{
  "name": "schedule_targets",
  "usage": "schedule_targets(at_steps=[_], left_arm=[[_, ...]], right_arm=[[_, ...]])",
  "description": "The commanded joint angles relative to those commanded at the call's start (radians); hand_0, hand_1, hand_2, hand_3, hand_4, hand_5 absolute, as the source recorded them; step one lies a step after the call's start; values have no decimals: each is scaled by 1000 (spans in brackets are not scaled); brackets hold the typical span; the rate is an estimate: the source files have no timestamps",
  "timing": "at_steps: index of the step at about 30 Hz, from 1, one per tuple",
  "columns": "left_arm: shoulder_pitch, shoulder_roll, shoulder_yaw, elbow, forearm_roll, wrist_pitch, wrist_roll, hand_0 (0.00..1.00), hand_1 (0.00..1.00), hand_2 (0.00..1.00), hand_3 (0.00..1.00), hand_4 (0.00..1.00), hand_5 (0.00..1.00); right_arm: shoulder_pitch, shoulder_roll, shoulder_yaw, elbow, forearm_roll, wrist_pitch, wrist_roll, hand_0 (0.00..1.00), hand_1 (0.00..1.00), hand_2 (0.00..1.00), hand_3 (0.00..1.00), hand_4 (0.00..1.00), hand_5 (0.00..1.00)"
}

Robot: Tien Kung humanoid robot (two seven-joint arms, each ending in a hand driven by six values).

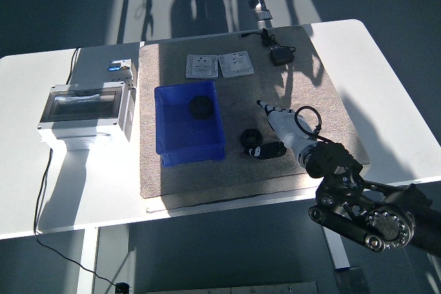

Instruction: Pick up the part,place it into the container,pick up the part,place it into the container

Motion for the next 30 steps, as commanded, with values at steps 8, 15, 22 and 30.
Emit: schedule_targets(at_steps=[8,15,22,30], left_arm=[[-1,1,-11,0,6,14,-31,708,696,638,362,804,998],[-1,2,-16,0,10,17,-39,706,692,637,359,801,998],[-1,1,-19,0,14,19,-41,705,691,637,348,801,998],[-1,1,-20,0,25,21,-42,705,689,636,347,801,998]], right_arm=[[10,21,-63,-89,83,-100,35,796,643,756,889,910,301],[21,29,-106,-96,121,-176,106,742,554,592,785,834,216],[28,32,-116,-98,132,-221,151,721,517,451,661,745,130],[43,51,-138,-133,129,-233,168,714,508,430,631,712,118]])
